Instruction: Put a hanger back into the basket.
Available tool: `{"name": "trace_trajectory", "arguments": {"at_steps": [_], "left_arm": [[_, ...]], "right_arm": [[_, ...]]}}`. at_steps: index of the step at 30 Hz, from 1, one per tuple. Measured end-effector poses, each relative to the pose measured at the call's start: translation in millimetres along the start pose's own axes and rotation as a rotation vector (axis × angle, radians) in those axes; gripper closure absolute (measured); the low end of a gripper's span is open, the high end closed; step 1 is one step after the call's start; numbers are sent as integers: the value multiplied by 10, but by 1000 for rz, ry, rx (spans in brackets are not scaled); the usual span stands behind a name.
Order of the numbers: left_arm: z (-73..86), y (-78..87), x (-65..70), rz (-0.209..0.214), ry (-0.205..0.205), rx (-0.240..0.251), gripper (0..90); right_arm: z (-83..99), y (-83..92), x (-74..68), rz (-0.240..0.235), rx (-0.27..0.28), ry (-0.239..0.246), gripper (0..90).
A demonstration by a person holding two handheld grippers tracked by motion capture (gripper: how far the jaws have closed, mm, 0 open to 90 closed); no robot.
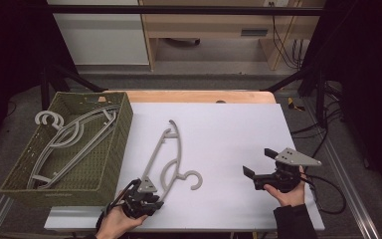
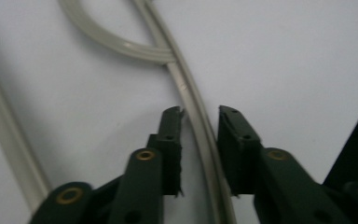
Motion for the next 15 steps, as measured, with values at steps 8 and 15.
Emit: {"name": "trace_trajectory", "arguments": {"at_steps": [8,15], "left_arm": [[109,61,-13,-46,10,-76,785],[119,73,-48,32,-50,-57,816]], "right_arm": [[-1,9,-1,0,1,-1,18],[-3,9,0,-1,2,2,18]]}}
Point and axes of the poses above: each handheld gripper's, and its own axes: y roughly backward along the jaws, z roughly out of its underside, x roughly to its right, the point moved 10 cm from there along -y, roughly forward along the jaws, and after that the axes turned 4 degrees about -x, right-handed, at the moved point
